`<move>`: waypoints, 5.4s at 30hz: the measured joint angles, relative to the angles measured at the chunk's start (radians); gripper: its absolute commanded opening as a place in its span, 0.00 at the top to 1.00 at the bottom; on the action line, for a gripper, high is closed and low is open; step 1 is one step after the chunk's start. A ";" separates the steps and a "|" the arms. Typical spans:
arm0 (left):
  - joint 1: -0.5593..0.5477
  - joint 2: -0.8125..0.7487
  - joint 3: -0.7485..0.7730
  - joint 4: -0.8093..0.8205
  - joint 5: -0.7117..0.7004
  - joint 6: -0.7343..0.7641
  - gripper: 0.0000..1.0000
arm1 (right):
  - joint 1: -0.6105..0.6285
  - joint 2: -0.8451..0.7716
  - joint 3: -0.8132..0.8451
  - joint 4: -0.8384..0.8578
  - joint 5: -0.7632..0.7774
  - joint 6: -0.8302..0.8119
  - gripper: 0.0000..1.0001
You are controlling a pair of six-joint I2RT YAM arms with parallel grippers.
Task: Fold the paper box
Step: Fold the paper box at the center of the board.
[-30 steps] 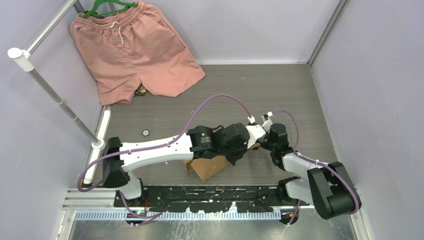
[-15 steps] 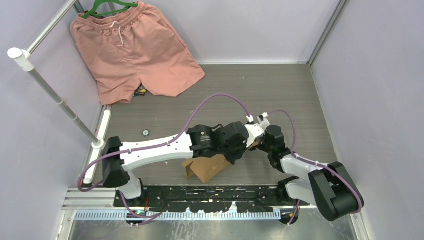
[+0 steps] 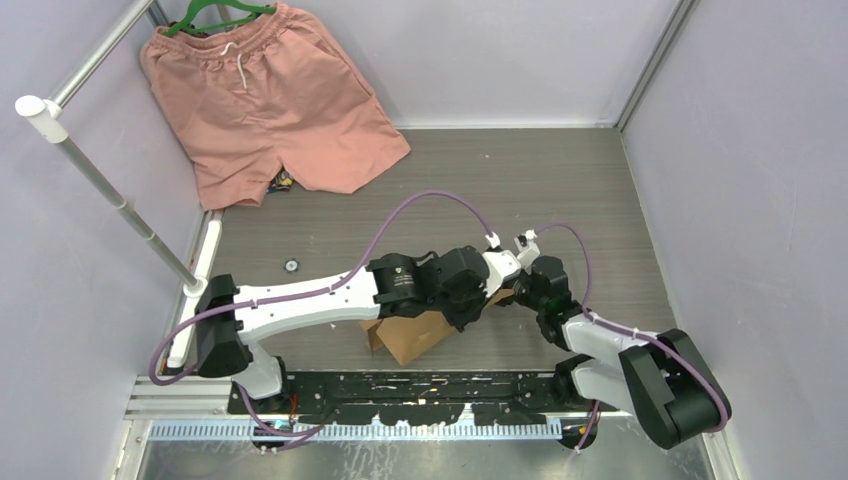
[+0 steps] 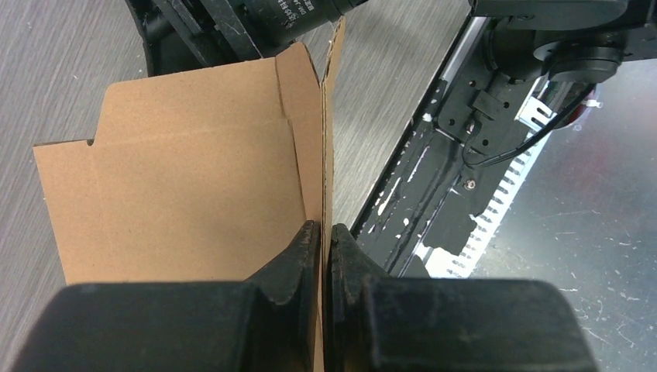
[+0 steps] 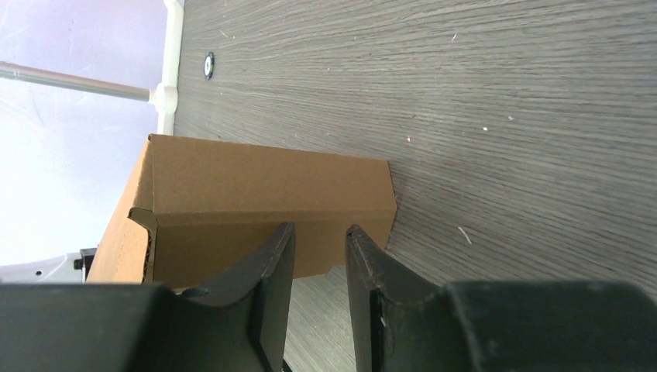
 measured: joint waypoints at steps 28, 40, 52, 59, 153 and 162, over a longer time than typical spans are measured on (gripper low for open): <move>0.041 -0.108 -0.145 0.137 0.113 -0.071 0.90 | 0.108 -0.076 -0.082 0.114 0.112 -0.092 0.58; 0.111 -0.171 -0.239 0.229 0.204 -0.118 0.89 | 0.163 0.074 -0.068 0.209 0.138 -0.131 0.58; 0.178 -0.210 -0.305 0.296 0.295 -0.166 0.88 | 0.167 0.183 0.005 0.254 0.138 -0.195 0.55; 0.249 -0.240 -0.361 0.354 0.388 -0.213 0.87 | 0.166 0.225 0.051 0.254 0.138 -0.256 0.52; 0.958 0.188 -0.859 2.080 1.191 -1.383 0.85 | 0.210 0.763 0.677 0.109 -0.058 -0.402 0.46; 0.983 0.228 -0.833 2.097 1.198 -1.424 0.85 | 0.204 0.820 0.776 0.046 -0.081 -0.440 0.44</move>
